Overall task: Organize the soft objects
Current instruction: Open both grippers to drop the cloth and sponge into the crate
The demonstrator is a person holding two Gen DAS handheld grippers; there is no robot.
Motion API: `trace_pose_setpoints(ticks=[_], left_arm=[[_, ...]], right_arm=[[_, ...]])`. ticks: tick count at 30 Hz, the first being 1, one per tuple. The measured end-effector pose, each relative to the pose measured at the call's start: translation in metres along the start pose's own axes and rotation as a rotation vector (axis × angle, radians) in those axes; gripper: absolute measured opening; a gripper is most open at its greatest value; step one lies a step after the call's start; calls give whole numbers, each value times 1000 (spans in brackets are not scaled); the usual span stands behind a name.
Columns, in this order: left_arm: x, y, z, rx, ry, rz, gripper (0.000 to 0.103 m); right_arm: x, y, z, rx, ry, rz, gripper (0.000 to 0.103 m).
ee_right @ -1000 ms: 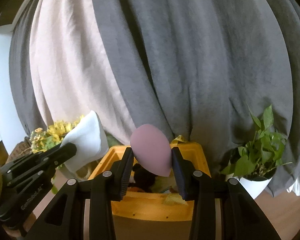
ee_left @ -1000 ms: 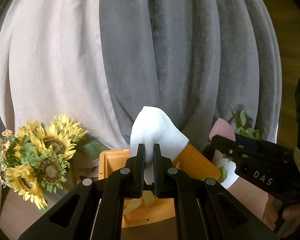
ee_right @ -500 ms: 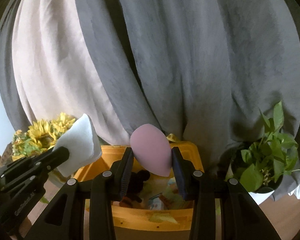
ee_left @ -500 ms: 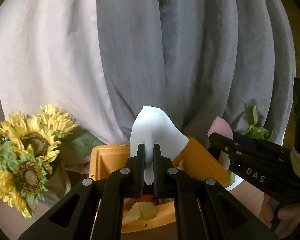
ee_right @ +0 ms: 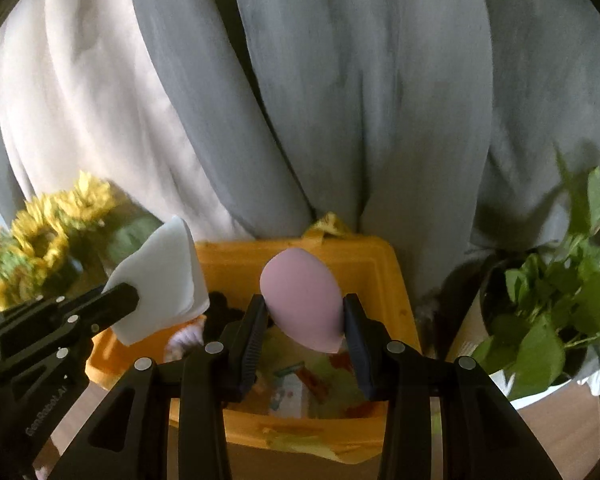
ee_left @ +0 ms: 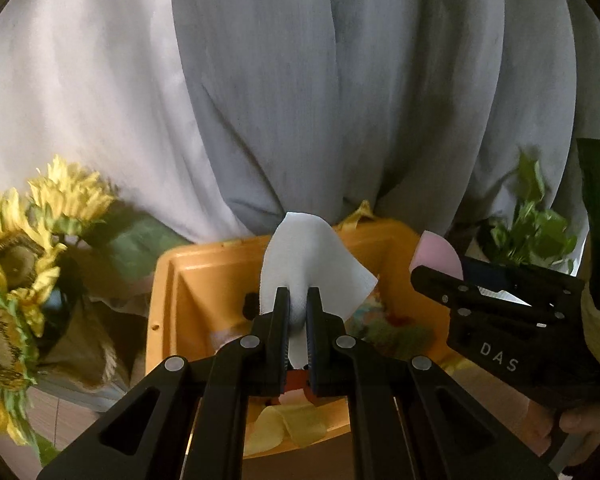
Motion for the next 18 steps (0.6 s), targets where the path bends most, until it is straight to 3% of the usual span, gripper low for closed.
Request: trace_pose_setpoints(ticks=[12, 14, 18], left_arm=[[35, -18, 0, 31, -15, -113, 12], [36, -19, 0, 32, -18, -123, 26], [31, -19, -2, 32, -1, -114, 42]], right_arm=[[37, -18, -2, -40, -3, -118, 40], [40, -19, -2, -42, -1, -128, 40], [42, -20, 1, -26, -6, -140, 46]])
Point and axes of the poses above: each gripper's, at about its wrist camera, not at the fingertips, and x roughly the way its jaws point, z to its right, y to its top, the point moved 2 cm from there along x, roughly the way its jaws point
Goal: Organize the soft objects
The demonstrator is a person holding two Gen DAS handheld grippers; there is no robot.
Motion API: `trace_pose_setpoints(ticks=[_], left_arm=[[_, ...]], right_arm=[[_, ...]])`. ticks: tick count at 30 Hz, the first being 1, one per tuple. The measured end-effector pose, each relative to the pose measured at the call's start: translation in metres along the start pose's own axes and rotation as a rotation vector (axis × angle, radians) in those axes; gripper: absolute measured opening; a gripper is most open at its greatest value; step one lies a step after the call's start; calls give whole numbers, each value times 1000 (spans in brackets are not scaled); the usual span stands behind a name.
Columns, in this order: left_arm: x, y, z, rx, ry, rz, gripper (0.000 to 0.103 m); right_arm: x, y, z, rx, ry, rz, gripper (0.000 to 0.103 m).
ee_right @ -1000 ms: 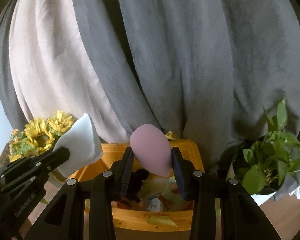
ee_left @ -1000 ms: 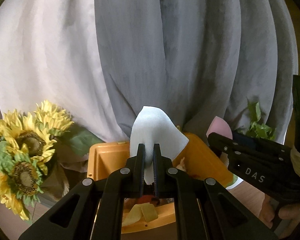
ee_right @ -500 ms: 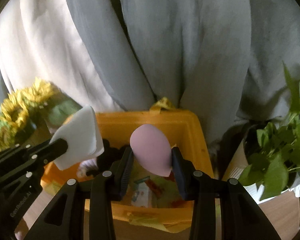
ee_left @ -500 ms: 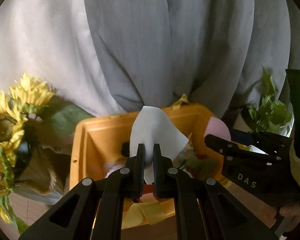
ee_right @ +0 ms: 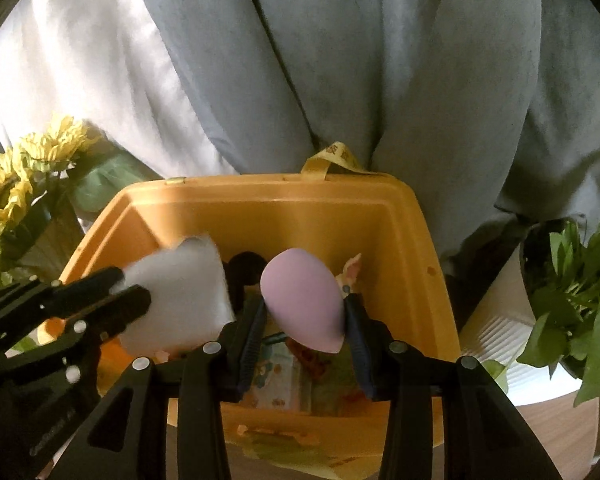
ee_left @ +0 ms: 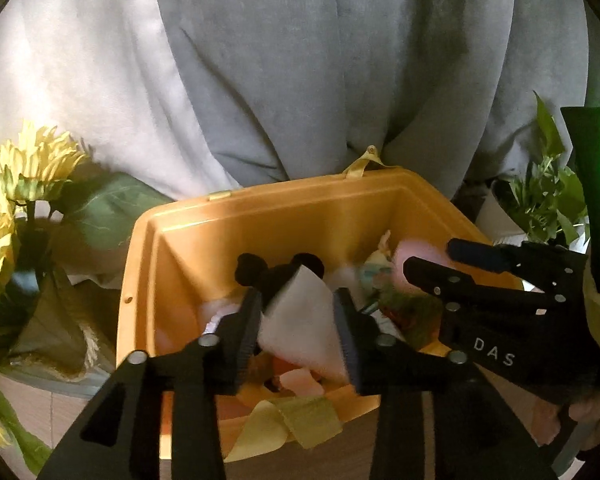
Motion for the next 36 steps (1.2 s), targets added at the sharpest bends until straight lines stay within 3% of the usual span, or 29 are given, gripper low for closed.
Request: trace_pose_setpoints(ticks=[2, 9, 18, 31, 36], left_arm=[[-4, -1, -1, -8, 18, 9, 45], [-41, -7, -9, -40, 116, 71, 54], [-108, -28, -9, -43, 194, 147, 66], [-208, -75, -7, -54, 195, 271, 78], [-242, -99, -9, -16, 186, 305, 80]], right_arm=[[-3, -1, 2, 6, -12, 8, 56], [-28, -6, 3, 13, -40, 42, 60], [-91, -29, -3, 36, -36, 110, 63], [-189, -79, -47, 76, -79, 219, 71], [-226, -109, -63, 121, -110, 255, 73]])
Point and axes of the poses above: each gripper's, at about its wrist camera, not at the fingertips, and x roughly the way its jaws point, z to its right, y to its top, the point moved 2 cm from there along x, roughly the way its jaws point
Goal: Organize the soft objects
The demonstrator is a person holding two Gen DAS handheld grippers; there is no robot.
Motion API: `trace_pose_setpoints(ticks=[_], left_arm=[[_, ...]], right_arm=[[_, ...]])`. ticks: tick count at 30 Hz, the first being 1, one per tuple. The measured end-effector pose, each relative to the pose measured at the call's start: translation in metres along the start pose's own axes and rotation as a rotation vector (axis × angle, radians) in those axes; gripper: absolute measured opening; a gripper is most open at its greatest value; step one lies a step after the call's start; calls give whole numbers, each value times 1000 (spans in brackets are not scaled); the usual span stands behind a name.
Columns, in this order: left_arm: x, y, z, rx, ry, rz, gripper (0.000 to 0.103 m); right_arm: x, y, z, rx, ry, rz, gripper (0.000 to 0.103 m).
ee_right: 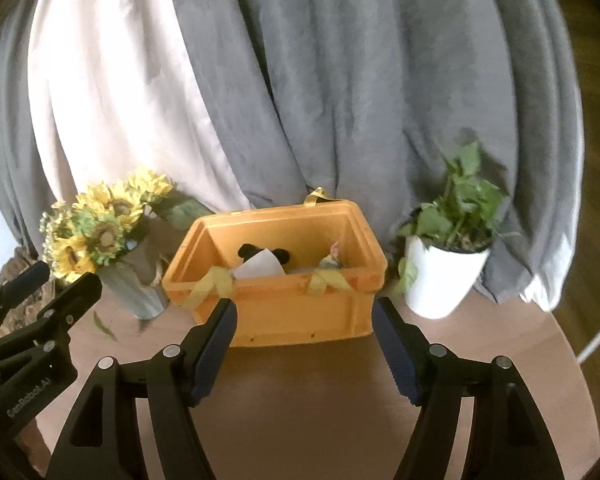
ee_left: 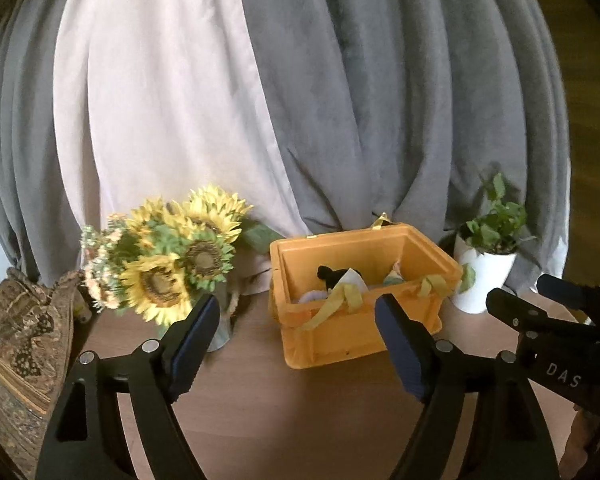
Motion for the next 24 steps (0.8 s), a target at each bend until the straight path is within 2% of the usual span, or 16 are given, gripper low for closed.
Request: trace_pose_setpoints(ticks=[4, 8, 15, 24], left_arm=[[-29, -10, -7, 16, -38, 10, 82], [-54, -18, -9, 10, -43, 21, 83], [-98, -31, -5, -7, -17, 55, 88], [-157, -53, 20, -21, -2, 79, 94]], right_arm=[[-31, -16, -9, 11, -29, 20, 73], [-59, -28, -13, 29, -33, 51, 73], [-100, -42, -14, 17, -49, 88, 77], [-154, -67, 6, -2, -52, 112, 83]])
Point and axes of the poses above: each gripper's, at about its wrist camera, not at the fingertips, and x roughly the way its jaws point, z to its right, y to its top, the point moved 2 cm from there along x, roughly the way its jaws point
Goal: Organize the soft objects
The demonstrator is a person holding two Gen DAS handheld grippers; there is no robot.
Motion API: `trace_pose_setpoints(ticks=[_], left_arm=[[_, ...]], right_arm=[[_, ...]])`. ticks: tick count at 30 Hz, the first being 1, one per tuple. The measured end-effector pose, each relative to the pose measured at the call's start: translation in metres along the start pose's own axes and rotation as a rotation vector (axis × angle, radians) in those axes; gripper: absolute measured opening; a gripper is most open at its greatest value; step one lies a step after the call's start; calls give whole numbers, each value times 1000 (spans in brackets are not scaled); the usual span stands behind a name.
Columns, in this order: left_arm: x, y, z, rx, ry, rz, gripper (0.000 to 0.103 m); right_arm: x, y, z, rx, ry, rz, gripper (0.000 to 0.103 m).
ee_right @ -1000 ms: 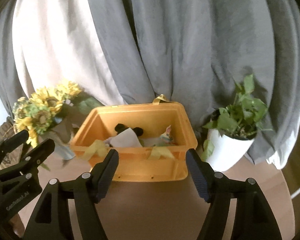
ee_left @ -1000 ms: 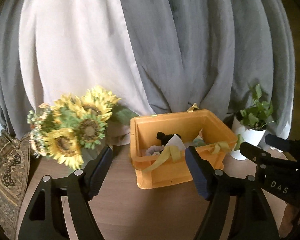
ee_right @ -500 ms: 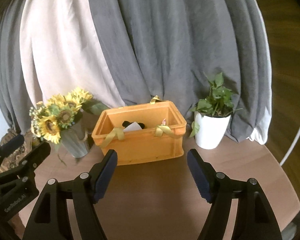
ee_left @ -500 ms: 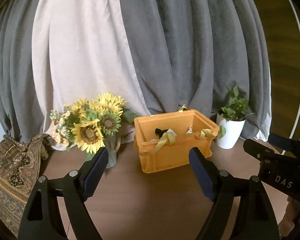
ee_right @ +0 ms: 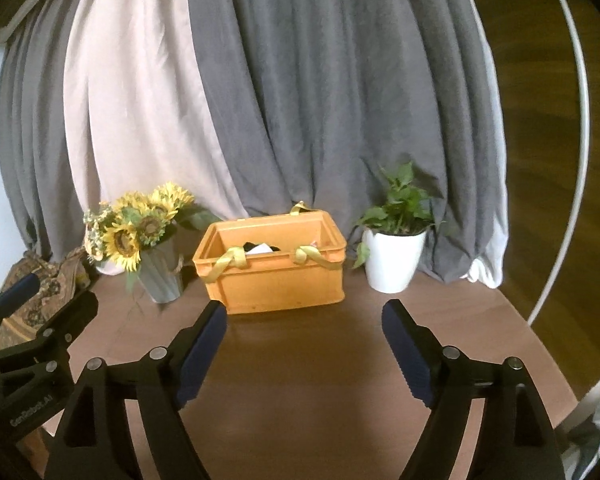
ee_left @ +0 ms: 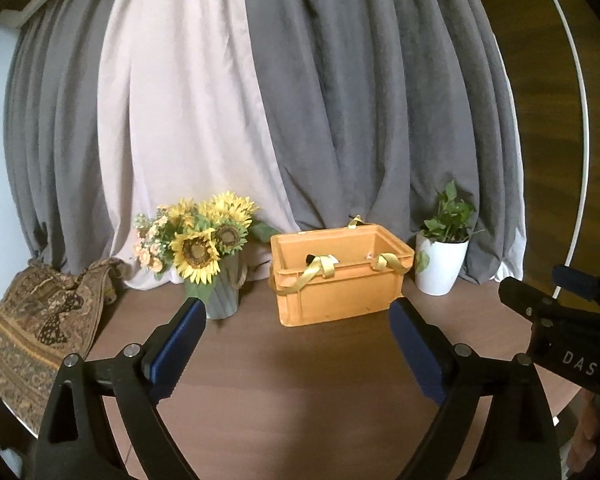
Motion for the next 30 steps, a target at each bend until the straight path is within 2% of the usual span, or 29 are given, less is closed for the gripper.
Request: trace_pose_setpoints(ticks=[14, 30], left_arm=[[-69, -23, 19, -14, 27, 12, 102], [-104, -33, 22, -9, 37, 30, 103]], right_arm=[[-74, -30, 22, -28, 10, 49, 86], [-106, -47, 27, -26, 13, 58, 87]])
Point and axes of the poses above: each gripper's, at about its wrist camera, not at the fingertips, and x roughly the way its jaws point, z to its right, y to its top, the point moved 2 cm from there along x, roughly the way its jaws point
